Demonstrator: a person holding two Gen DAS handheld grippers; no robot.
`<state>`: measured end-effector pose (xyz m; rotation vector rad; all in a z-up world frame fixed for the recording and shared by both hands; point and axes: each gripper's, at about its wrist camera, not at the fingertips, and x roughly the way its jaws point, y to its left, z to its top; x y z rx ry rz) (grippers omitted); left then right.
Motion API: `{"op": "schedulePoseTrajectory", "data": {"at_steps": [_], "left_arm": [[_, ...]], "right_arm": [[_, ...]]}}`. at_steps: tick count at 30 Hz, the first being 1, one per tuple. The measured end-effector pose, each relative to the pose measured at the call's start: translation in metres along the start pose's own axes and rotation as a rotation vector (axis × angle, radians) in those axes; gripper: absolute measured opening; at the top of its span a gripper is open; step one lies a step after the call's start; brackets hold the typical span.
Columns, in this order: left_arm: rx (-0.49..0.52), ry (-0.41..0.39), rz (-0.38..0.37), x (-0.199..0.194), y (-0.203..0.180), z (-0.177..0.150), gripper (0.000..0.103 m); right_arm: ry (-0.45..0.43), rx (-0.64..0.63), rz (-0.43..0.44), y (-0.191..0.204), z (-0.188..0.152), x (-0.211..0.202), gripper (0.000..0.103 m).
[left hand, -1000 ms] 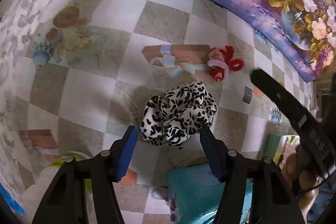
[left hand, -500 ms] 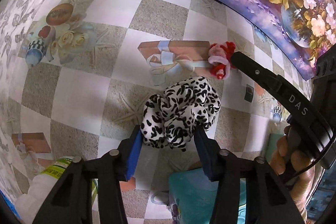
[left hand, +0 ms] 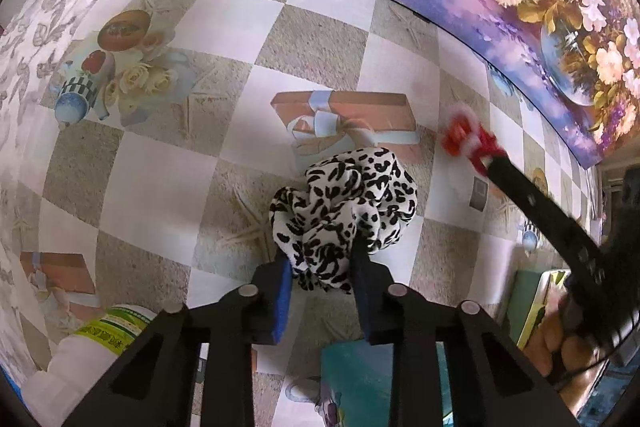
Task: Organize soft objects
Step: 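Carry the scrunchie and red hair tie over the white tray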
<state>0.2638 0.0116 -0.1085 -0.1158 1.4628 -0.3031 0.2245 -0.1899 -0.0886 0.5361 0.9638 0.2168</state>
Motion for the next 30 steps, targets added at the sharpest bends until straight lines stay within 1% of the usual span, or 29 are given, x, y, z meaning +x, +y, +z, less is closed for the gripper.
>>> {"op": "schedulePoseTrajectory", "data": {"at_steps": [4,7,9,14,17,23,27,30], "left_arm": [[-0.013,-0.027,0.006,-0.003,0.0,-0.003,0.024],[-0.027,-0.057,0.026,-0.008,0.003,-0.007,0.023],[-0.045,-0.069,0.027,-0.01,0.006,-0.01,0.023],[-0.058,-0.099,0.041,-0.023,0.007,-0.019,0.022],[-0.064,-0.121,0.042,-0.035,0.007,-0.026,0.022],[-0.047,-0.183,0.068,-0.075,-0.003,-0.043,0.022],[-0.036,-0.233,0.027,-0.104,-0.016,-0.056,0.022],[-0.033,-0.269,-0.017,-0.122,-0.031,-0.073,0.022]], "right_arm": [[-0.012,0.002,-0.014,-0.006,-0.016,-0.021,0.003],[-0.022,0.012,-0.022,-0.01,-0.029,-0.037,0.003],[-0.028,-0.002,-0.047,-0.01,-0.038,-0.048,0.003],[-0.036,-0.014,-0.073,-0.011,-0.052,-0.07,0.003],[-0.042,-0.02,-0.09,-0.009,-0.057,-0.084,0.003],[-0.064,-0.019,-0.1,-0.002,-0.067,-0.115,0.003],[-0.089,-0.008,-0.101,0.004,-0.079,-0.142,0.003],[-0.108,-0.007,-0.112,0.01,-0.089,-0.162,0.003]]}}
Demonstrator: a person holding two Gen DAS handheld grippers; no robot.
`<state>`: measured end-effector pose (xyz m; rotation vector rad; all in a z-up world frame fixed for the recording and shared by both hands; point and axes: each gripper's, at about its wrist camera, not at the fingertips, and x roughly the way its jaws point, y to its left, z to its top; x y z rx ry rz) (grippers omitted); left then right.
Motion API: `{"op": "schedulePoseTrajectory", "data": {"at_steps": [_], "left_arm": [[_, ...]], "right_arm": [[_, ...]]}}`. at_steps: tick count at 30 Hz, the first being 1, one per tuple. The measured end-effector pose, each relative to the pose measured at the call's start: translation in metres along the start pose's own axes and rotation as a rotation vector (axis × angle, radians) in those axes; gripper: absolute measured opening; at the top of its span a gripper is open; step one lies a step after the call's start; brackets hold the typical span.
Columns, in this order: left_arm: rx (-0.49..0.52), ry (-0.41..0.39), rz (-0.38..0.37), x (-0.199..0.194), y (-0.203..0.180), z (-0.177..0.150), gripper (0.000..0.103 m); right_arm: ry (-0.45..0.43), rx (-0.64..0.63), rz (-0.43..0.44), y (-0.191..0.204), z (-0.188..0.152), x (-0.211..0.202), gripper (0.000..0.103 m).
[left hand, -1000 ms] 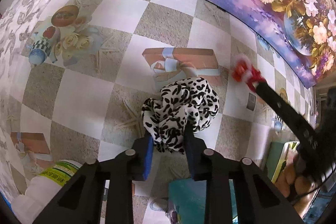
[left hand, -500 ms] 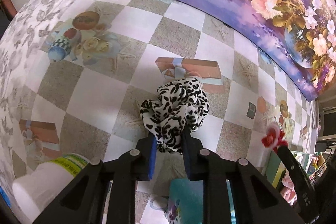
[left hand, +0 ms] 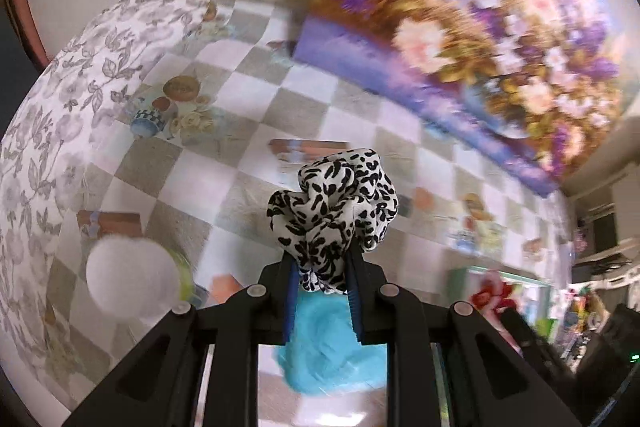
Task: Organize soft objects
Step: 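Carry the scrunchie and red hair tie over the white tray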
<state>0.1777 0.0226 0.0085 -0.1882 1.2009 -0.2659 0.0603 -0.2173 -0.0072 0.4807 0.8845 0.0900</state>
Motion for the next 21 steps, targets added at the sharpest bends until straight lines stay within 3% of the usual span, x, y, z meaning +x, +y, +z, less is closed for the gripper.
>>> {"op": "schedulePoseTrajectory", "data": {"at_steps": [7,11,21], "left_arm": [[0.04,-0.077,-0.091,-0.042,-0.044,-0.046,0.022],[0.089,-0.122,-0.102,-0.057,-0.068,-0.076,0.022],[0.142,-0.101,-0.141,-0.036,-0.112,-0.146,0.022]], "right_arm": [[-0.053,0.037,-0.014,-0.003,-0.027,-0.053,0.003],[-0.069,0.072,-0.046,-0.011,-0.043,-0.074,0.003],[-0.108,0.128,-0.162,-0.038,-0.076,-0.114,0.003]]}}
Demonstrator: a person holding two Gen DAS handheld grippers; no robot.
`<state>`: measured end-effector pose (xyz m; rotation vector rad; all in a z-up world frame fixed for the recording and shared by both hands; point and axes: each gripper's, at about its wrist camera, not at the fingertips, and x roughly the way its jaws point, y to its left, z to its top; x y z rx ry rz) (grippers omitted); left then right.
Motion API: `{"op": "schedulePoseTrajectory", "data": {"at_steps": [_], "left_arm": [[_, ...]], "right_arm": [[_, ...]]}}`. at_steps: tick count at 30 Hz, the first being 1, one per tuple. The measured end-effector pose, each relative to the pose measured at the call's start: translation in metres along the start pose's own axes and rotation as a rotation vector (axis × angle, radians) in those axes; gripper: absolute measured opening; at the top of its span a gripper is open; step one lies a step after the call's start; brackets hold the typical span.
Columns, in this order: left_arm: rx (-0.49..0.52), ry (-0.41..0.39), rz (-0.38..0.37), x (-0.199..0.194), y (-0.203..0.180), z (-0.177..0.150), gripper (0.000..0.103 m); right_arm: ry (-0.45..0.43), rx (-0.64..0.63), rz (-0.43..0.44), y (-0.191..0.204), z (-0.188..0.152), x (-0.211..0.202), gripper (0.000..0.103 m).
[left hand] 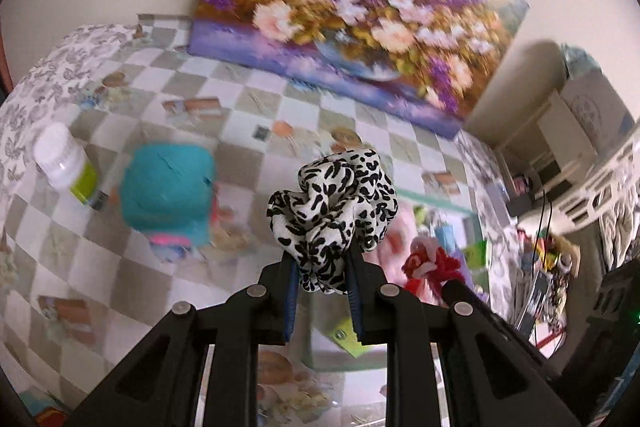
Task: Organize soft objects
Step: 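Carry the scrunchie and red hair tie over the white tray, then lower the scrunchie and hair tie into the tray and open both grippers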
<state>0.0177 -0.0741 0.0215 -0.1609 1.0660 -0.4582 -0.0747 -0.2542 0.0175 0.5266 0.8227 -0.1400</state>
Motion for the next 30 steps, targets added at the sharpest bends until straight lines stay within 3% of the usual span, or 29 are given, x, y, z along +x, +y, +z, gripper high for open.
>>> {"op": "schedulePoseTrajectory", "data": {"at_steps": [6,13,21,30], "left_arm": [[0.009,0.055,-0.032,0.017,-0.016,-0.024,0.022],[0.061,0.135,-0.007,0.043,-0.021,-0.041,0.022],[0.14,0.148,-0.023,0.05,-0.039,-0.047,0.023],[0.209,0.187,-0.044,0.063,-0.056,-0.055,0.023]], "right_arm": [[-0.001,0.017,-0.079,-0.024,-0.008,-0.009,0.003],[0.006,0.075,-0.111,-0.055,-0.006,-0.008,0.003],[0.02,0.161,-0.14,-0.088,-0.007,-0.006,0.003],[0.05,0.178,-0.165,-0.099,-0.009,0.0,0.003]]}}
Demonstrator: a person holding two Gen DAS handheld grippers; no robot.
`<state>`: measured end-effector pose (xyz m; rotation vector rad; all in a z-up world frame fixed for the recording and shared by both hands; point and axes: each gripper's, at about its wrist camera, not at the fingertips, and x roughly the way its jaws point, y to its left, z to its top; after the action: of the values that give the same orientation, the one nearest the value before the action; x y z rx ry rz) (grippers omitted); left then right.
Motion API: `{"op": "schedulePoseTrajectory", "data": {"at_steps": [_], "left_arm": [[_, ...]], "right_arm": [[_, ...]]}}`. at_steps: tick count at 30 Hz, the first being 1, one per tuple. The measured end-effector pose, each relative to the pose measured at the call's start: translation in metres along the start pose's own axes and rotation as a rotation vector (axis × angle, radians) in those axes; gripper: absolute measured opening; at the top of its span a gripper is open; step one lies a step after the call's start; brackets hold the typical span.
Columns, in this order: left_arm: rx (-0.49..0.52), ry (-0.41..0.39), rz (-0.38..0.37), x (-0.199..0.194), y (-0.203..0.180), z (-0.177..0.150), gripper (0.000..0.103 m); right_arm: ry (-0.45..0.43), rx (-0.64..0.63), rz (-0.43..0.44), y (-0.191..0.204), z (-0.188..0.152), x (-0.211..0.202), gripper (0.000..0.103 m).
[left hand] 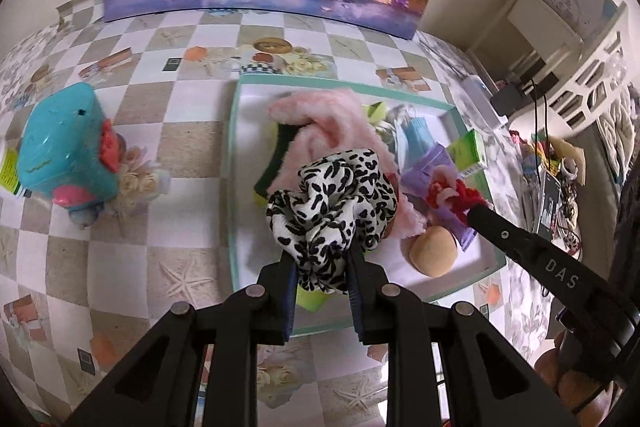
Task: Organize soft objects
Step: 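Lower the scrunchie and hair tie into the tray and open both grippers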
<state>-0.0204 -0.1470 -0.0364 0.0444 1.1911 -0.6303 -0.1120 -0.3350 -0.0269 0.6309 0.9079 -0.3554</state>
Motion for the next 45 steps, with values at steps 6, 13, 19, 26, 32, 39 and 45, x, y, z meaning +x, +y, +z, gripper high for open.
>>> {"op": "schedulePoseTrajectory", "data": {"at_steps": [6,13,19,26,32,39,45], "left_arm": [[0.035,0.006,-0.008,0.012,-0.007,0.002,0.024],[0.048,0.038,0.014,0.03,-0.007,0.001,0.025],[0.049,0.049,0.022,0.032,-0.006,0.001,0.029],[0.027,0.077,0.021,0.025,-0.006,0.001,0.053],[0.004,0.064,0.025,0.015,-0.001,0.003,0.058],[-0.042,0.023,0.06,0.001,0.011,0.007,0.061],[-0.121,0.013,0.129,-0.001,0.031,0.01,0.063]], "right_arm": [[0.055,-0.022,-0.032,-0.002,-0.003,0.016,0.003],[0.137,-0.022,-0.056,-0.01,-0.011,0.041,0.003],[0.156,-0.03,-0.053,-0.01,-0.013,0.044,0.007],[0.156,-0.06,-0.068,-0.004,-0.011,0.041,0.007],[0.162,-0.075,-0.083,0.0,-0.012,0.043,0.007],[0.141,-0.095,-0.096,0.003,-0.01,0.037,0.007],[0.112,-0.125,-0.111,0.009,-0.008,0.031,0.008]]}}
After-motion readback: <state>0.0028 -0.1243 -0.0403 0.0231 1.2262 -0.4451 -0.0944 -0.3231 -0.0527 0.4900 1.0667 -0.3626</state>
